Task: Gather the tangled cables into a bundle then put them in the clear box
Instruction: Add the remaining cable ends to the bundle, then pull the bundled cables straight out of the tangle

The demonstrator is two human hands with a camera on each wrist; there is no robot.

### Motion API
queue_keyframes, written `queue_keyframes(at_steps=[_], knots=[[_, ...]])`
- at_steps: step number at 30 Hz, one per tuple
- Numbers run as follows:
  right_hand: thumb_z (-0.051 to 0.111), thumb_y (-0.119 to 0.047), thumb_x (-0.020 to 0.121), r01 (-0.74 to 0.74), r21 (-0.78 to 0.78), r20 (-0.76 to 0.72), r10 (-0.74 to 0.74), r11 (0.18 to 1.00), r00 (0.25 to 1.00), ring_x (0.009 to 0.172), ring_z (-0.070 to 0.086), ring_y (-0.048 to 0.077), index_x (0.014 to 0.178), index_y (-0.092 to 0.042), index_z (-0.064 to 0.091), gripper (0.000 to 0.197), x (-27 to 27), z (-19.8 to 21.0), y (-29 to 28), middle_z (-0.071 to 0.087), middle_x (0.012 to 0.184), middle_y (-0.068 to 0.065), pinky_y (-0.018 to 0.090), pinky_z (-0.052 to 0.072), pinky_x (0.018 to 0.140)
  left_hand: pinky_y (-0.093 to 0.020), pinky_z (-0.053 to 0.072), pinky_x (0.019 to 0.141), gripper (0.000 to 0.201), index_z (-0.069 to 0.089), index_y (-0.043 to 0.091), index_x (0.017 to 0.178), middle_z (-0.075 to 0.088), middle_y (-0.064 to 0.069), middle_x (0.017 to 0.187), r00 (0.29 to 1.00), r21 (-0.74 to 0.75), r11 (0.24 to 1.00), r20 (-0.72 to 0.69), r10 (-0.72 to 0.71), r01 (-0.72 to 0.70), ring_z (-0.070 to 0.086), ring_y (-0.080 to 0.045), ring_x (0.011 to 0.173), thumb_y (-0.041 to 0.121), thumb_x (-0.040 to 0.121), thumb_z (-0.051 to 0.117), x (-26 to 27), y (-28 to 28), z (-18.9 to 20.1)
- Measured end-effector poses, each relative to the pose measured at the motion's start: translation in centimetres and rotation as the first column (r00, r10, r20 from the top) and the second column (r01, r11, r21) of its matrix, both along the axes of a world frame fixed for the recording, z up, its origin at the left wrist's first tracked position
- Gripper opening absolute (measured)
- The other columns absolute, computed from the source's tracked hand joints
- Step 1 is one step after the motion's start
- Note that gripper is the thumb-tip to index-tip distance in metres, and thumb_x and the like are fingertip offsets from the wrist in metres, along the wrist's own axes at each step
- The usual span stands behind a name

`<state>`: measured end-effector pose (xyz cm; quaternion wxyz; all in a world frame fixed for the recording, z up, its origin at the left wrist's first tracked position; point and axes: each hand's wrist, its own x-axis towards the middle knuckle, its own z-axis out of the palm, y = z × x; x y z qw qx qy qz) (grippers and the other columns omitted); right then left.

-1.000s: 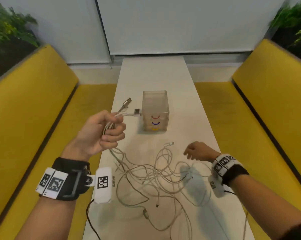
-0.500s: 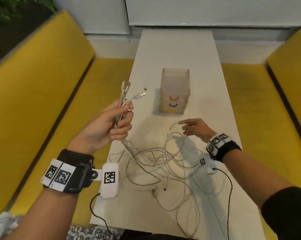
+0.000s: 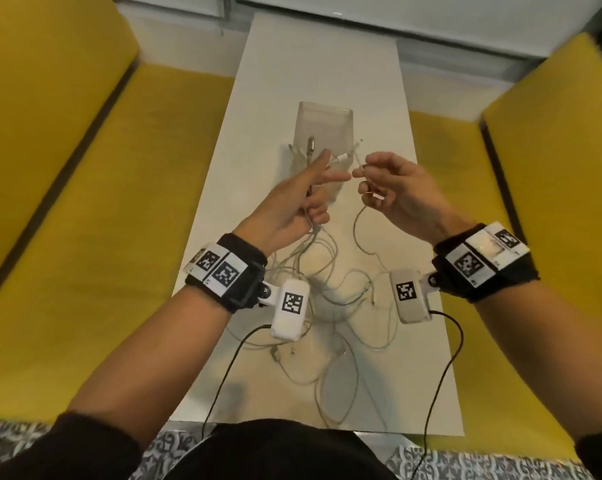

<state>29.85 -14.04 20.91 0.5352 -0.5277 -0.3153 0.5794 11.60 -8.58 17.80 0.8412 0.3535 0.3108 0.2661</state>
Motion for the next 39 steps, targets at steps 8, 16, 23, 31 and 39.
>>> queue_keyframes(at_steps=[8,16,23,31,39], knots=[[0.063,-0.019,0.090,-0.159,0.024,0.271,0.146,0.987,0.951,0.059,0.053,0.018,0.106,-0.007,0.049,0.025,-1.7,-0.1,-1.8,0.060,0.070,0.009,0.023,0.046,0.057,-0.025,0.032,0.050,0.022,0.059,0.013,0.081,0.048,-0.004,0.067,0.950,0.436,0.868,-0.081,0.301,-0.237,0.038,-0.009,0.049,0.023,0.100,0.053,1.1,0.4,3.3],[0.056,-0.054,0.091,-0.250,-0.166,0.573,0.300,0.954,0.763,0.055,0.033,0.010,0.069,-0.013,0.040,0.049,2.5,-2.2,-5.6,0.031,0.063,-0.002,0.032,0.035,0.059,-0.026,0.026,0.043,0.028,0.043,0.017,0.083,0.027,0.002,0.053,0.870,0.302,0.816,0.160,0.467,-0.493,0.027,-0.012,0.039,0.032,0.106,0.041,-4.0,3.3,8.9],[0.039,-0.016,0.100,-0.310,-0.140,0.524,0.336,0.940,0.783,0.052,0.031,0.006,0.086,-0.016,0.043,0.015,-0.9,2.2,-3.2,0.037,0.061,-0.011,0.022,0.029,0.048,-0.042,0.057,0.066,0.029,0.070,0.018,0.106,0.072,-0.012,0.086,0.928,0.757,0.611,-0.359,0.096,0.229,0.066,-0.027,0.072,0.039,0.086,0.075,0.0,-1.6,5.3],[0.060,-0.009,0.094,-0.239,0.121,0.423,0.168,0.963,0.891,0.064,0.044,0.014,0.125,-0.023,0.029,0.046,-0.4,5.1,-4.0,0.050,0.091,0.012,0.029,0.041,0.058,-0.024,0.025,0.043,0.026,0.074,0.013,0.083,0.042,0.008,0.050,0.878,0.595,0.683,-0.456,-0.146,0.423,0.029,-0.010,0.045,0.036,0.092,0.068,-1.3,-0.9,6.3],[0.067,-0.021,0.090,-0.207,0.156,0.628,0.065,0.966,0.775,0.053,0.035,0.015,0.098,0.005,0.060,0.029,2.4,4.7,-4.0,0.044,0.062,0.006,0.024,0.030,0.048,-0.029,0.013,0.045,0.035,0.047,0.018,0.067,0.035,0.010,0.044,0.975,0.466,0.857,0.086,0.203,-0.219,0.021,-0.007,0.039,0.021,0.101,0.053,-3.4,2.2,9.3]])
